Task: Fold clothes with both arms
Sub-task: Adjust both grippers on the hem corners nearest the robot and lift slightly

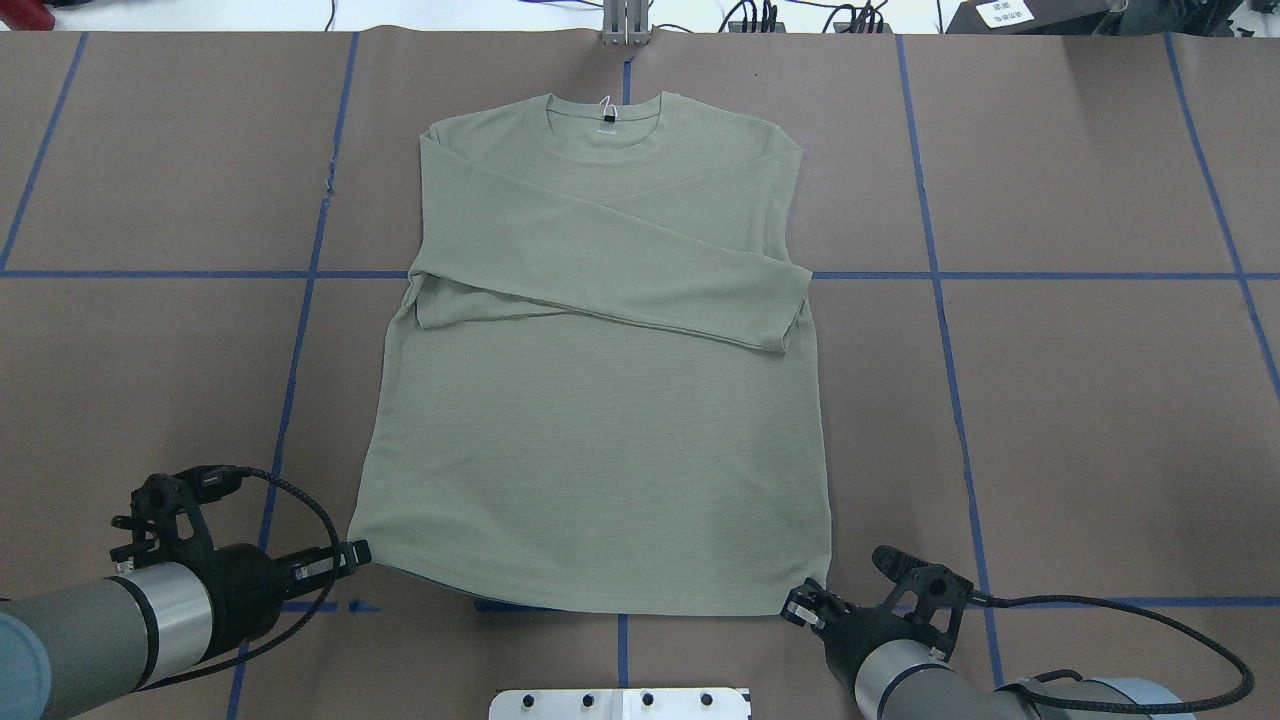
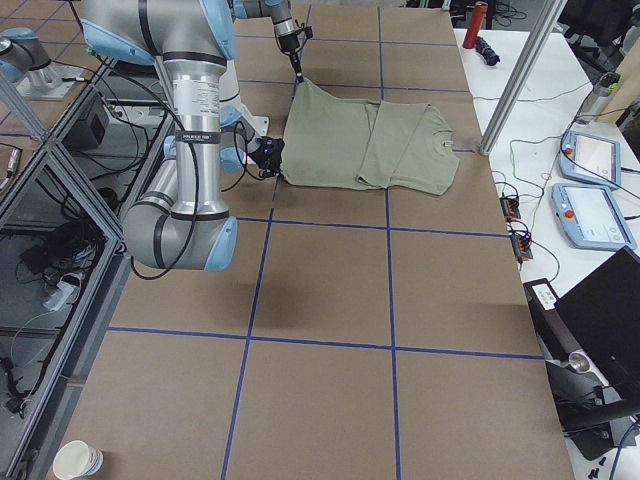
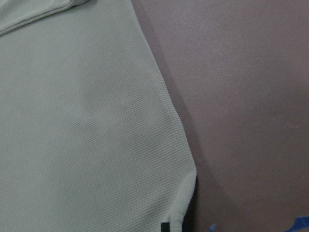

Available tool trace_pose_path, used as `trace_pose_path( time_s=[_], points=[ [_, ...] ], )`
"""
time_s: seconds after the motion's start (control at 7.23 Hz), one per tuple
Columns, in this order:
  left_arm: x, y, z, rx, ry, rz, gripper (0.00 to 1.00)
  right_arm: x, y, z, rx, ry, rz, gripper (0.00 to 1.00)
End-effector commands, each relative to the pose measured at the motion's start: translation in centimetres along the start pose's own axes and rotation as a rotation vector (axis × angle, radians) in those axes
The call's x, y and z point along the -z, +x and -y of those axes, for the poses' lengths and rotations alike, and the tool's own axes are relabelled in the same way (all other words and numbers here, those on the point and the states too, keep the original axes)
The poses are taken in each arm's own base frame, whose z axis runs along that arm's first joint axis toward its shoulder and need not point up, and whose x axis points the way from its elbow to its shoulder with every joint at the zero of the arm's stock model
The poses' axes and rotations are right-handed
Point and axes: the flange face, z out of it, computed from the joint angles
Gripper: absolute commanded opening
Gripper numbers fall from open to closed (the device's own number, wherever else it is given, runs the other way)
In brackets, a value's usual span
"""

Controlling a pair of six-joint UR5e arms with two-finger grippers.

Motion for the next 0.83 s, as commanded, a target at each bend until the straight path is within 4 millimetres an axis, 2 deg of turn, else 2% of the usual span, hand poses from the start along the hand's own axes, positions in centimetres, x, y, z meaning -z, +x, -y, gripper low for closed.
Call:
trace_pose_path(
  time_s=[0.0,0.14,0.28,0.41,0.55,0.69],
  points=[
    [0.1,0.0,0.0,0.000,-0.004,-0.001,0.00,1.0,-0.5,0.9,0.003,0.009,-0.003,0.00],
    [0.9,0.7,0.1,-0.002,-0.010,-0.015,0.00,4.2,-2.2,1.8,0.014,-0.004,-0.028,0.00],
    [3.3,1.4,0.2,-0.040,-0.057,-0.030,0.00,8.7,-3.8,3.9,0.003,-0.060,-0.058,0.00],
    [6.3,2.2,0.3,-0.061,-0.133,-0.039,0.00,13.4,-4.6,5.9,0.006,-0.113,-0.101,0.00],
    [10.8,4.7,1.4,-0.047,-0.182,-0.050,0.00,18.1,-6.0,7.0,0.019,-0.173,-0.140,0.00],
    [17.6,7.2,1.9,-0.045,-0.246,-0.026,0.00,22.4,-8.4,8.0,0.014,-0.231,-0.157,0.00]
  ],
)
